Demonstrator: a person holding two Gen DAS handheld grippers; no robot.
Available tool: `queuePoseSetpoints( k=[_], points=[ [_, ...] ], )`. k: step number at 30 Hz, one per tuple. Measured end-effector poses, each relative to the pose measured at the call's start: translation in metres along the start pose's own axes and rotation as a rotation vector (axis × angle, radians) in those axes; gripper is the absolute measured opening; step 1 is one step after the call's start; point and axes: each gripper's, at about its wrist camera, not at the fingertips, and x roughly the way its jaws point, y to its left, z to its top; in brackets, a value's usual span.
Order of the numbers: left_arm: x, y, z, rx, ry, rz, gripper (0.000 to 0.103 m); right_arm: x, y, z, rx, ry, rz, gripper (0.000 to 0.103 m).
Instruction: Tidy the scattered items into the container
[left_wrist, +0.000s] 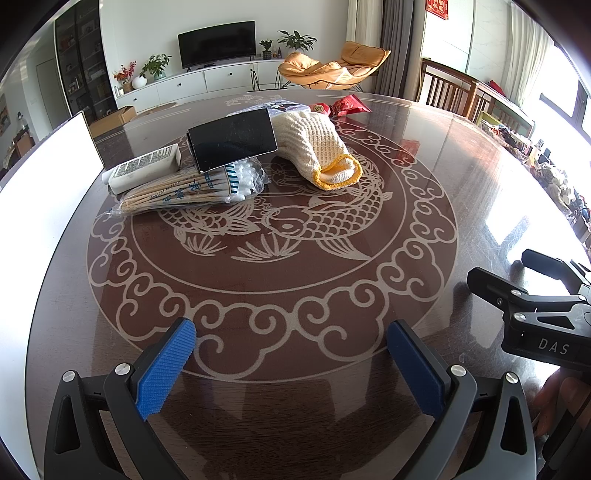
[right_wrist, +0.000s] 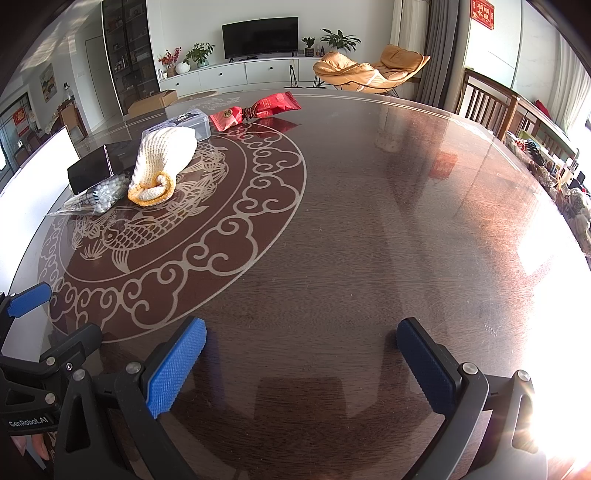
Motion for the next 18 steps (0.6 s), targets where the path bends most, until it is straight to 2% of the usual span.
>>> queuePoseSetpoints(
  k=[8,15,16,18],
  points=[
    [-0.011,0.024,-0.013,0.039,0.021,-0.013,0.103,0.000,0.000,0.000,0.000,0.000,0.000,0.103],
    [-0.016,0.068,-0.020,-0.060,0.002,0.043,0.103,0.000,0.000,0.000,-0.001,-0.001,0.000,0.103],
    [-0.017,0.069,-0.021,-0.066,-0.002,0.044,0.103,0.000,0.000,0.003,-0.001,-0.004,0.026,0.103],
    [-0.016,0.067,-0.022,-0.054,-0.001,0.060,0.103,0.000,0.003,0.014,0.011,-0.020,0.164,0.103]
  ],
)
